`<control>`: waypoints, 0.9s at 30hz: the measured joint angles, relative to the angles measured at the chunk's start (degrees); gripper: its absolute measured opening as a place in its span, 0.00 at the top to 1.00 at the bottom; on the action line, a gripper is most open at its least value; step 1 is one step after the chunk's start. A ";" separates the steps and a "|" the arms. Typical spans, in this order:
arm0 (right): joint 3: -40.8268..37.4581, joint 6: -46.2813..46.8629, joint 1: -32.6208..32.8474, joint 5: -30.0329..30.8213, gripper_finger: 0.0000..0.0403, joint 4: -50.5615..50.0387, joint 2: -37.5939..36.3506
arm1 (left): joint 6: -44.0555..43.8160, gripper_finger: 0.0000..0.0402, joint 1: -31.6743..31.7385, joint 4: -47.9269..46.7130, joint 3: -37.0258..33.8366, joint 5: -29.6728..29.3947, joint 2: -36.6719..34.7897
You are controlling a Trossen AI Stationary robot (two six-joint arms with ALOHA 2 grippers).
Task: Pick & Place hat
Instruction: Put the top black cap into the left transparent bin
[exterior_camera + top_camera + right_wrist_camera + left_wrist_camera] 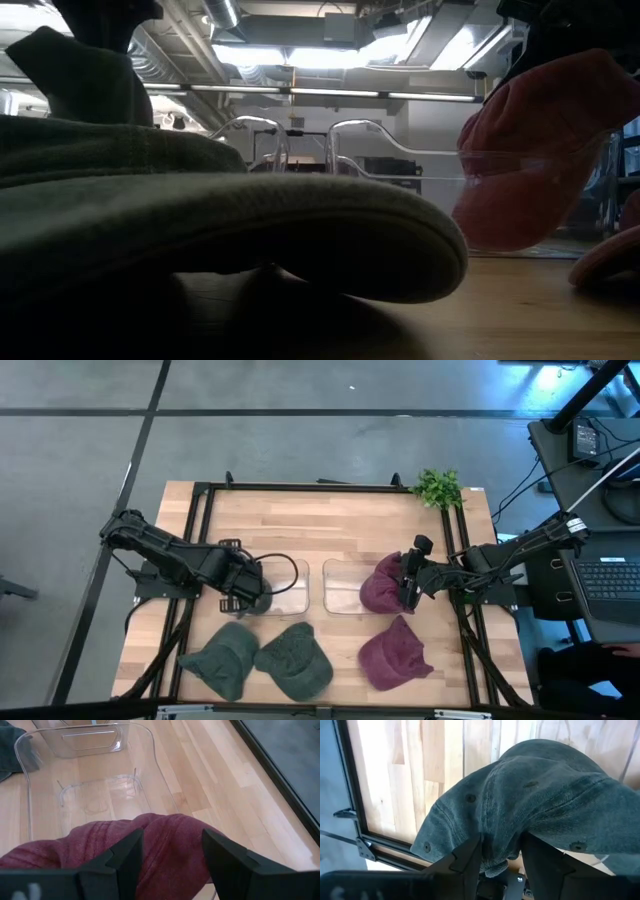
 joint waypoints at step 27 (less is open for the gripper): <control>0.00 -1.62 -0.02 0.15 0.50 0.02 0.00 | -26.91 0.57 0.09 9.58 -0.02 -13.75 -14.21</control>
